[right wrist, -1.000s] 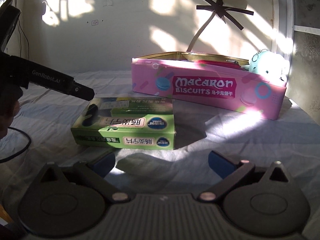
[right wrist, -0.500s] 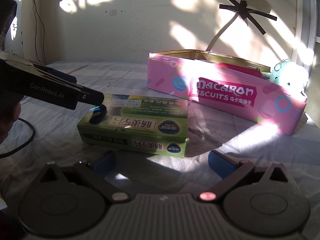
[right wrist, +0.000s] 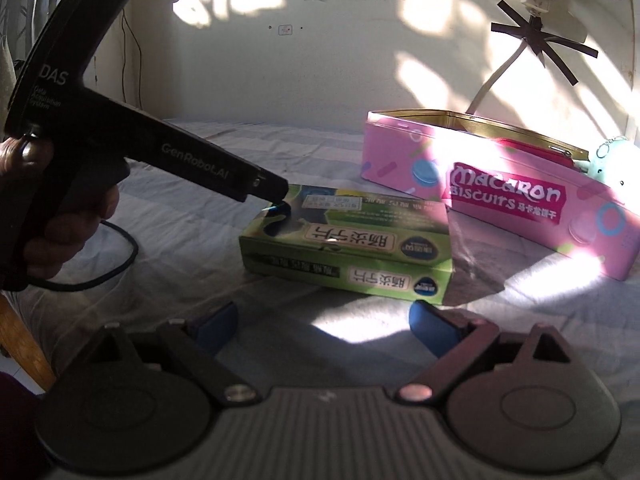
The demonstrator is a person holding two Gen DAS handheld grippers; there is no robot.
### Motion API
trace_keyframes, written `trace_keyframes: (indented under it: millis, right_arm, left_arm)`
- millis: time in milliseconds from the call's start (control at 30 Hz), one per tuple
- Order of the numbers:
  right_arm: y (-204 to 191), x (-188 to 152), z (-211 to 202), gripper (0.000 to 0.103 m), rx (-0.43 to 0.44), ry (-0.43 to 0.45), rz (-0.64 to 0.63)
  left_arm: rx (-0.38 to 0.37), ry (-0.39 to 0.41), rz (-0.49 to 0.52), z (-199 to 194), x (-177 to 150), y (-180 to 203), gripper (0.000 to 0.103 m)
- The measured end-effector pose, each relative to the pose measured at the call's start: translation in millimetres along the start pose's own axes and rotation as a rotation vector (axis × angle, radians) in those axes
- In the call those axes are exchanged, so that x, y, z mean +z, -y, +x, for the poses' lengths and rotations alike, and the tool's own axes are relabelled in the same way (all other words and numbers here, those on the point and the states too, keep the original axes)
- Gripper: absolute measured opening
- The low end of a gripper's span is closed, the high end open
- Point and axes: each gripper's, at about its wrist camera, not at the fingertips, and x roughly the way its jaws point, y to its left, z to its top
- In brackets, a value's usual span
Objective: Organize objects
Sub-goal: 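Set the green box on the bed and open the right gripper, then grasp the green box with the left gripper while the right gripper grasps its other end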
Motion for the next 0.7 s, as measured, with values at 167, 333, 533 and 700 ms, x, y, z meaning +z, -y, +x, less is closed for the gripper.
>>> trace_keyframes:
  millis: [167,333,533,700]
  right_arm:
    - [15,0,-2,0.096,-0.069,0.002,0.049]
    - [19,7,-1,0.096,-0.09,0.017,0.038]
    - [18,16,15,0.089,-0.051,-0.006,0.037]
    - [16,12,10,0.074,-0.051,0.009,0.056]
  left_arm:
    - [-0.084,-0.028,-0.082,-7,-2,-20,0.083]
    - [-0.19,-0.057,-0.145,-10,-1,-22,0.083]
    - [-0.271,-0.126,-0.171,10,-5,-9,0.079]
    - [-0.36,-0.132,-0.216,17,-6,-12,0.065]
